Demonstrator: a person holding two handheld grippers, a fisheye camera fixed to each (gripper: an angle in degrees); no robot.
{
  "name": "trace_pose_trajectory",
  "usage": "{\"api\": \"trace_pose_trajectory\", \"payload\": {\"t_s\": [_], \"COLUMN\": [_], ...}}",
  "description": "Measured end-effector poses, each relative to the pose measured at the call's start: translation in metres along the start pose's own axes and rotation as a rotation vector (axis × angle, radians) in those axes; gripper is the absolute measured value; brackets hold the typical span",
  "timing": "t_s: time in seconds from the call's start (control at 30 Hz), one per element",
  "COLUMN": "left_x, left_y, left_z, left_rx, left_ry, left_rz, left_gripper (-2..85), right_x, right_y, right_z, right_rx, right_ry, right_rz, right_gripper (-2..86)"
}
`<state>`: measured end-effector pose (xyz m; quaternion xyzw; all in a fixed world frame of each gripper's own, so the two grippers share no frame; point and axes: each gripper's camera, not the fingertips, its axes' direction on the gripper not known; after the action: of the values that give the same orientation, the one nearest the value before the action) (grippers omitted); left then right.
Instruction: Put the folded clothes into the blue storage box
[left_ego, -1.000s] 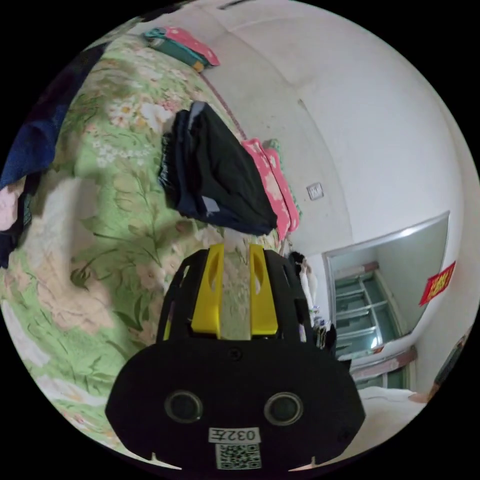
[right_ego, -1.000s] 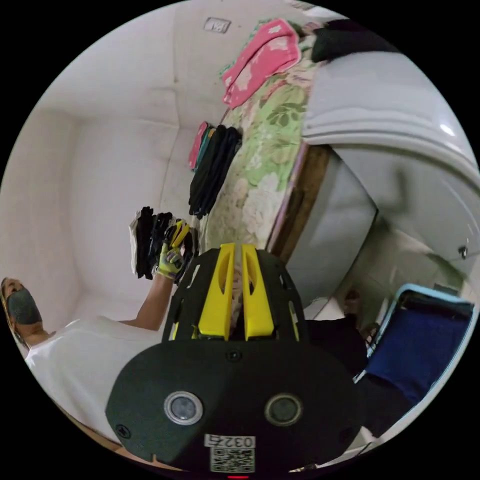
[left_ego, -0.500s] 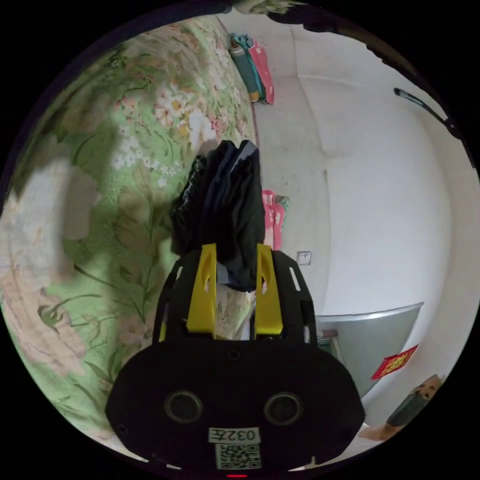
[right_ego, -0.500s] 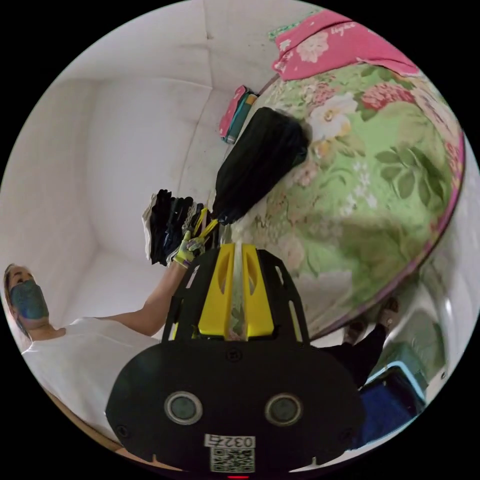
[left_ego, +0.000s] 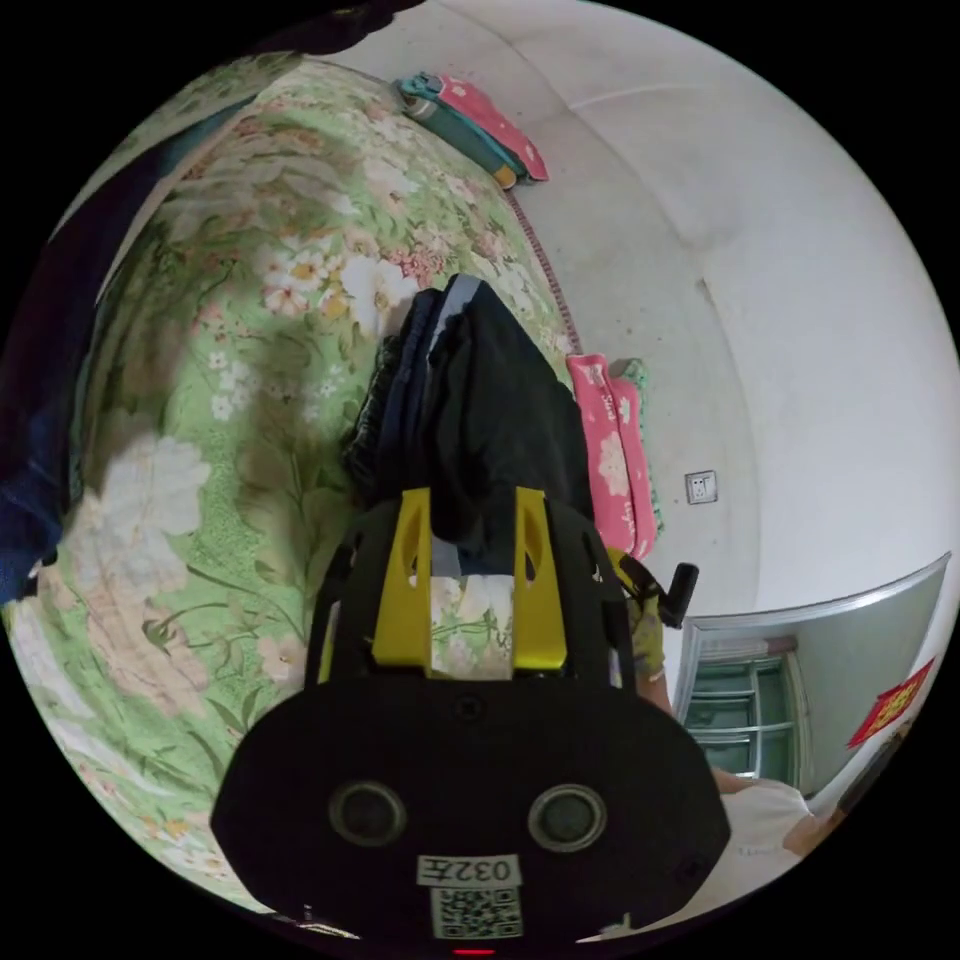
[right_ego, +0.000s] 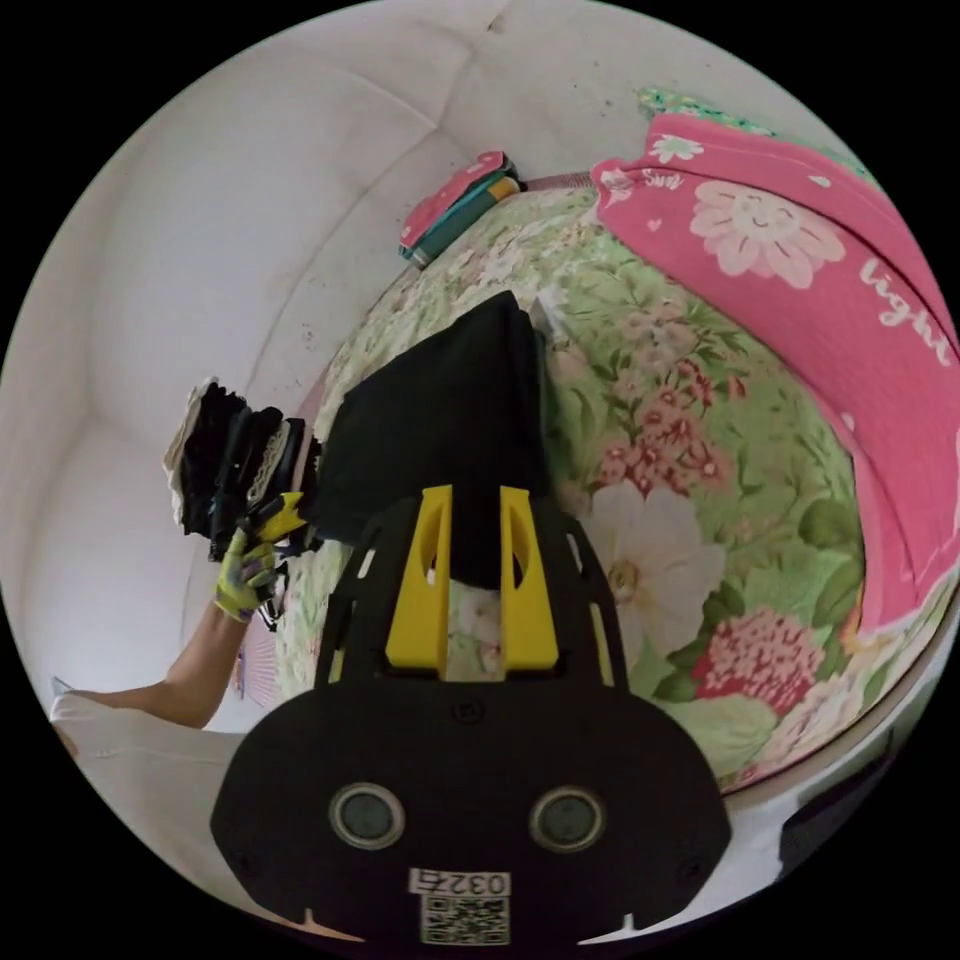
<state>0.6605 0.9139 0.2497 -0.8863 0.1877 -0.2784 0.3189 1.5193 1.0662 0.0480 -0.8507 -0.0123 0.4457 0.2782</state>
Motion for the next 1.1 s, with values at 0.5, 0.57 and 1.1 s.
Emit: {"api": "trace_pose_trajectory", "payload": {"t_s": [0.5,0.57,1.1], "left_x": [0.032,0.030,0.019], "left_y": [-0.013,-0.016,0.026], "left_z": [0.023,0.023,-0.062], "left_rx": [-0.120,-0.126,-0.132], "left_ry": [0.005,0.015,0.348], "left_rz": [0.056,0.048,0.104], "left_gripper": [8.5,7.8,0.2], "right_x": [-0.044,-0.040,-0.092], "right_y": [-0.037,-0.039,-0.002], "right_z": [0.023,0.029,-0.021], "right_rx": [-0.130,-0.147,-0.159], "right_ry": [-0.041,-0.066,-0.349], "right_rz": [-0.046,-0.008,-0.080], "right_gripper": [8.0,7.9,5.0]}}
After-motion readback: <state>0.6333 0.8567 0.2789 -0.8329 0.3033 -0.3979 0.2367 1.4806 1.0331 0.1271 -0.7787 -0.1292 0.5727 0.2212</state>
